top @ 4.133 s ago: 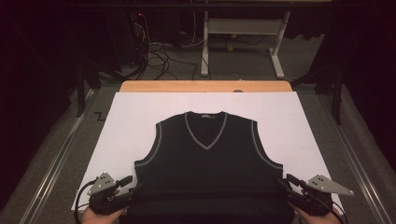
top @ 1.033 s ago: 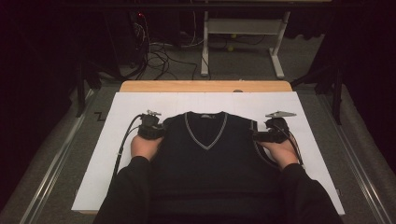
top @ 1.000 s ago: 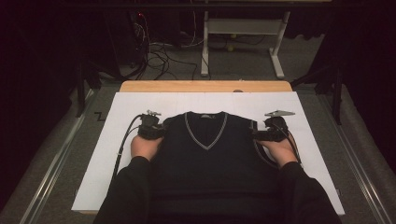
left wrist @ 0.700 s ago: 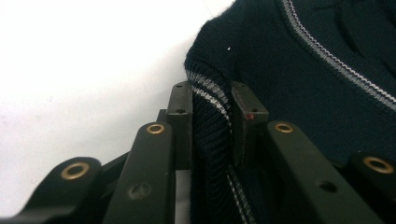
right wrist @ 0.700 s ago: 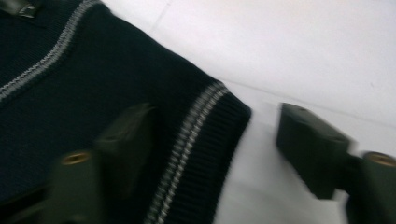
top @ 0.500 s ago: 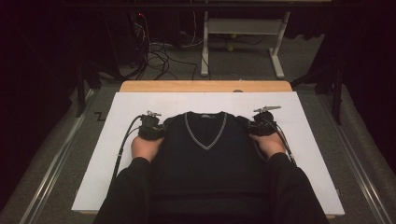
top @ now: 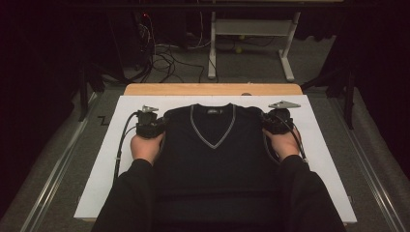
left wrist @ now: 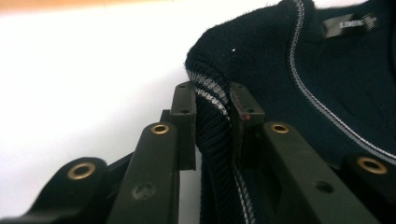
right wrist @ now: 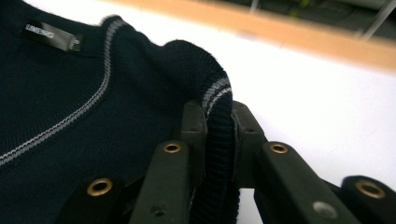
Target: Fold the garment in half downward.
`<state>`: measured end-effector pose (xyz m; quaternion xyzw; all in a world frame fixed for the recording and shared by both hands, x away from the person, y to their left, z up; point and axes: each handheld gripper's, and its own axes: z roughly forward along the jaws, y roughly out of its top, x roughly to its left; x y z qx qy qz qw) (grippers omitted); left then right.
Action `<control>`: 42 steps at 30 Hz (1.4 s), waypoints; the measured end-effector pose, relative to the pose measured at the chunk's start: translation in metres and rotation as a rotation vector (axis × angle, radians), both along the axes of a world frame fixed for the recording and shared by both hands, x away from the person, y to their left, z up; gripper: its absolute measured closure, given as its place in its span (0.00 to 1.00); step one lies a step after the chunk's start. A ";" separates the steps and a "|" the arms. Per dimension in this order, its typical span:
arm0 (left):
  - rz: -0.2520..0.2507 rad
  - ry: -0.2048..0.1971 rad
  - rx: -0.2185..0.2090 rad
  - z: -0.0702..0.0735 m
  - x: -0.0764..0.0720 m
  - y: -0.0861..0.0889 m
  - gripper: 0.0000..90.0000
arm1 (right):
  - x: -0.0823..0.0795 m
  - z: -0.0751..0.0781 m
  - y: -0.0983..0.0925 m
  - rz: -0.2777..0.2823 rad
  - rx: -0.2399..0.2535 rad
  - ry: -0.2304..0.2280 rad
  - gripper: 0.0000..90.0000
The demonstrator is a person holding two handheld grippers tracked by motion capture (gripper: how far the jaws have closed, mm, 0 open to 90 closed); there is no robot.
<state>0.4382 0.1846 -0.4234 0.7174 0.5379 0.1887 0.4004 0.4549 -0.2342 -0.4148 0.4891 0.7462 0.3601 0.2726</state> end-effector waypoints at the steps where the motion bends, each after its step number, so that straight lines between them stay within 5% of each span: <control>1: 0.002 -0.020 -0.003 0.006 0.000 0.001 0.79 | 0.000 0.005 0.000 -0.005 -0.001 -0.013 0.88; 5: 0.009 -0.096 -0.001 0.027 0.002 0.003 0.79 | 0.000 0.024 -0.004 -0.022 0.020 -0.080 0.88; 12: 0.029 -0.155 -0.008 0.058 0.006 0.009 0.79 | 0.001 0.055 -0.008 -0.035 0.037 -0.168 0.88; 23: 0.026 -0.215 0.049 0.094 0.013 0.008 0.79 | -0.001 0.088 -0.009 -0.059 0.020 -0.252 0.88; 42: 0.061 -0.350 0.052 0.163 0.024 0.003 0.79 | -0.002 0.172 -0.010 -0.101 0.010 -0.442 0.88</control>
